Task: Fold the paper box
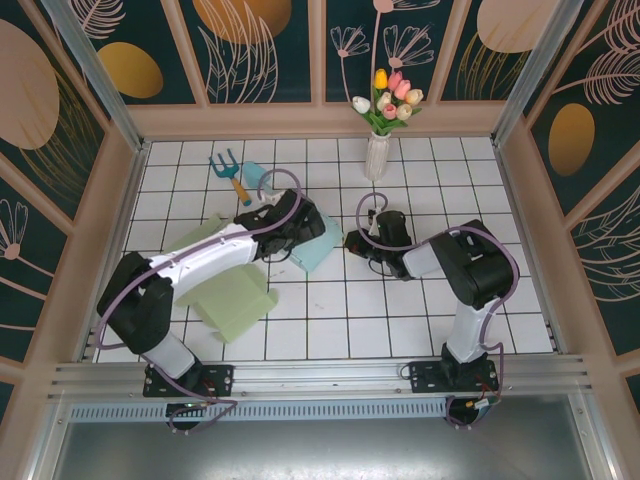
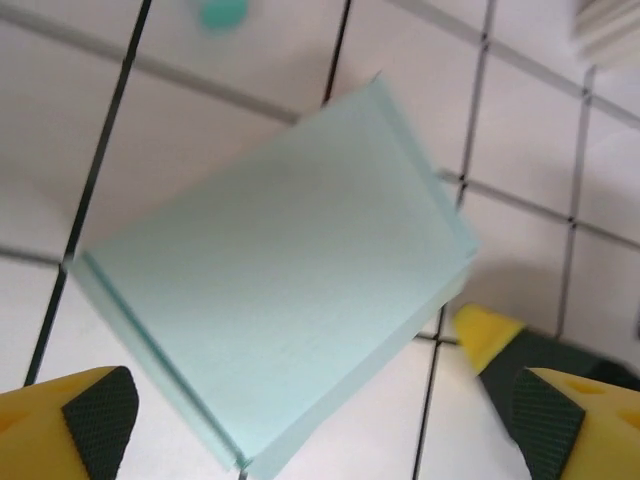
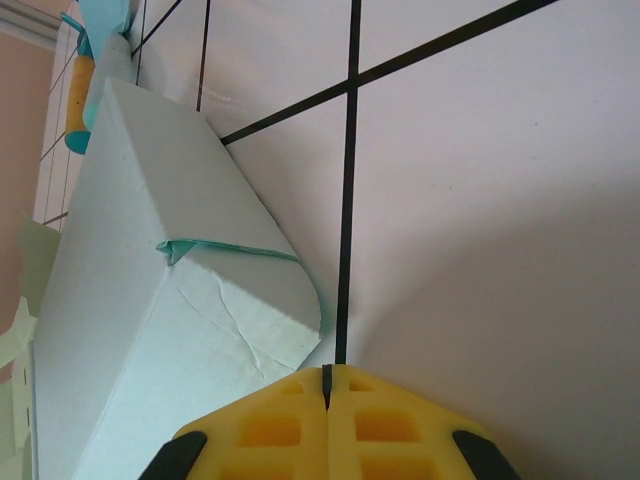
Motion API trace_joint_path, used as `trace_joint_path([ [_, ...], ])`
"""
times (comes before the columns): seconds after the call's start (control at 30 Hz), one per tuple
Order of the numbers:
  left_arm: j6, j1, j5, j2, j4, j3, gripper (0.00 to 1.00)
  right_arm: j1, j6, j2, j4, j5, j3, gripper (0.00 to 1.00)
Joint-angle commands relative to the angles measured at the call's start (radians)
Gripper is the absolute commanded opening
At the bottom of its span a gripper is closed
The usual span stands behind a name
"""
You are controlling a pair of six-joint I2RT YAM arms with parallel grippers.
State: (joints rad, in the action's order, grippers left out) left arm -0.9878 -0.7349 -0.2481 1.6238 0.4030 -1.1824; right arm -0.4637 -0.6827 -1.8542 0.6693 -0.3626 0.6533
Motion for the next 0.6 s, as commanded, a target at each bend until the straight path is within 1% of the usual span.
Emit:
trace_joint_path([
  [0.0, 0.221, 0.057, -0.074, 0.066, -0.005, -0.077, 0.99, 0.005, 0.027, -0.002, -0.094, -0.017, 0.015, 0.00],
  [0.07, 0.315, 0.107, -0.055, 0.150, -0.032, -0.117, 0.98, 0.006, 0.032, -0.011, -0.111, -0.017, 0.027, 0.00],
  [0.13, 0.395, 0.143, 0.012, 0.203, -0.103, -0.125, 0.96, 0.007, 0.043, -0.019, -0.129, -0.018, 0.038, 0.00],
  [0.23, 0.488, 0.156, 0.074, 0.258, -0.156, -0.154, 0.95, 0.013, 0.056, -0.035, -0.142, -0.023, 0.051, 0.01],
  [0.3, 0.518, 0.157, 0.099, 0.291, -0.177, -0.171, 0.93, 0.021, 0.061, -0.046, -0.146, -0.032, 0.058, 0.01],
  [0.43, 0.535, 0.160, 0.135, 0.356, -0.183, -0.210, 0.90, 0.033, 0.068, -0.057, -0.139, -0.040, 0.064, 0.00],
  [0.57, 0.519, 0.159, 0.194, 0.372, -0.217, -0.205, 0.86, 0.042, 0.081, -0.078, -0.141, -0.050, 0.075, 0.01],
])
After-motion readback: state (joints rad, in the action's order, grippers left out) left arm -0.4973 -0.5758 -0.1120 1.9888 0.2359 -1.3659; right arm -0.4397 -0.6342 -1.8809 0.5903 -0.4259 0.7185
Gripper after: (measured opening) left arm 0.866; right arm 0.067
